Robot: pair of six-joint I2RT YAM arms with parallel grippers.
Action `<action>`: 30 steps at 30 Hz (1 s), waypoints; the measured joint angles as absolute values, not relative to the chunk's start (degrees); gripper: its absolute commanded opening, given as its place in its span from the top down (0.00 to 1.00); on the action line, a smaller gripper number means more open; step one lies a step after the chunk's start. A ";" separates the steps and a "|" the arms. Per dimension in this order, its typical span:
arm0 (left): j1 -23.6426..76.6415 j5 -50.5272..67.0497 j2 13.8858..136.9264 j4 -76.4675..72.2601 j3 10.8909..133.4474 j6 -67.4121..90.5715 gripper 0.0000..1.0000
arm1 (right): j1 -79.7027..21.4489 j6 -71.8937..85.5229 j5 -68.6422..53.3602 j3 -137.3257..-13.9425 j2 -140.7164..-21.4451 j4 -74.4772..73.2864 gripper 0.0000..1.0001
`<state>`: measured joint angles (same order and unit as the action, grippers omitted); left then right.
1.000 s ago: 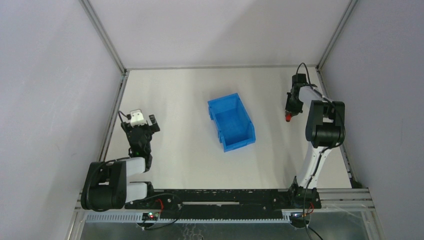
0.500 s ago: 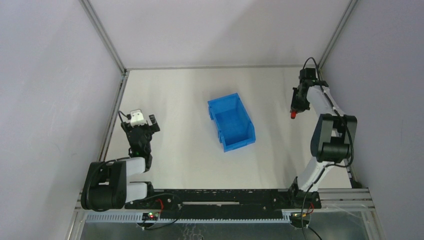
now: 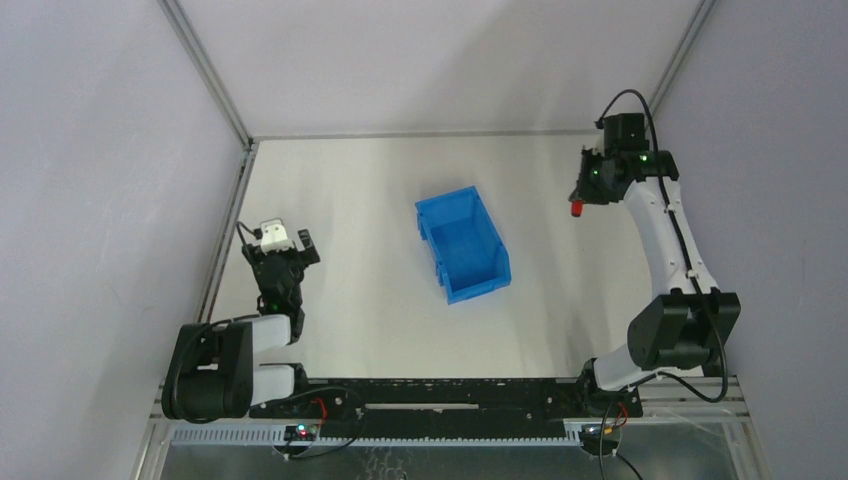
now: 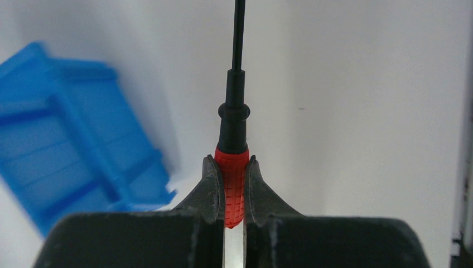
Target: Put the screwdriver in the bin
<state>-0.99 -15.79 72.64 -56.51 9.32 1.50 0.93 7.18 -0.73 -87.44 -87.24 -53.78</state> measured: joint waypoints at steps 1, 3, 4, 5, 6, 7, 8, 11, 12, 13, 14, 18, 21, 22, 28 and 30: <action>-0.99 -15.81 72.64 -56.51 9.32 1.50 0.00 | -0.47 7.33 -2.26 -87.50 -86.15 -53.91 1.00; -0.99 -15.81 72.64 -56.51 9.32 1.50 0.00 | -3.64 7.49 -5.21 -87.55 -84.66 -53.93 1.00; -0.99 -15.81 72.64 -56.51 9.32 1.50 0.00 | -5.74 7.49 -6.52 -87.59 -84.14 -53.91 1.00; -0.99 -15.81 72.64 -56.51 9.32 1.50 0.00 | -7.81 7.51 -7.77 -87.61 -83.83 -53.84 1.00; -0.99 -15.79 72.64 -56.51 9.32 1.50 0.00 | -10.20 7.53 -9.10 -87.61 -83.66 -53.74 1.00; -0.99 -15.81 72.64 -56.51 9.32 1.50 0.00 | -12.67 7.60 -10.20 -87.61 -83.64 -53.67 1.00; -0.99 -15.79 72.64 -56.51 9.32 1.52 0.00 | -14.98 7.62 -11.11 -87.61 -83.66 -53.58 1.00; -0.99 -15.79 72.64 -56.51 9.32 1.50 0.00 | -20.60 7.27 -12.86 -87.55 -83.70 -52.64 0.99; -0.99 -15.81 72.64 -56.51 9.32 1.52 0.00 | -22.26 6.87 -13.39 -87.22 -83.68 -51.70 0.98; -0.99 -15.79 72.64 -56.51 9.32 1.50 0.00 | -23.53 6.59 -13.85 -86.56 -83.68 -50.52 0.97; -0.99 -15.81 72.64 -56.51 9.32 1.52 0.00 | -24.53 6.33 -14.20 -85.76 -83.68 -49.52 0.96; -0.99 -15.81 72.64 -56.51 9.32 1.50 0.00 | -27.03 4.84 -15.27 -80.79 -84.31 -45.56 0.93; -0.99 -15.81 72.64 -56.51 9.32 1.52 0.00 | -28.84 1.37 -15.14 -76.64 -86.54 -41.80 0.91; -0.99 -15.81 72.64 -56.51 9.32 1.50 0.00 | -29.26 0.71 -15.09 -76.12 -87.46 -41.19 0.91; -0.99 -15.79 72.64 -56.51 9.32 1.50 0.00 | -32.05 -2.57 -11.68 -75.35 -96.29 -37.15 0.77; -0.99 -15.79 72.64 -56.51 9.32 1.50 0.00 | -32.56 -2.66 -9.80 -75.35 -98.39 -36.16 0.72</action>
<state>-0.99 -15.79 72.64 -56.51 9.32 1.50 -32.56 -2.66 -9.80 -75.35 -98.39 -36.16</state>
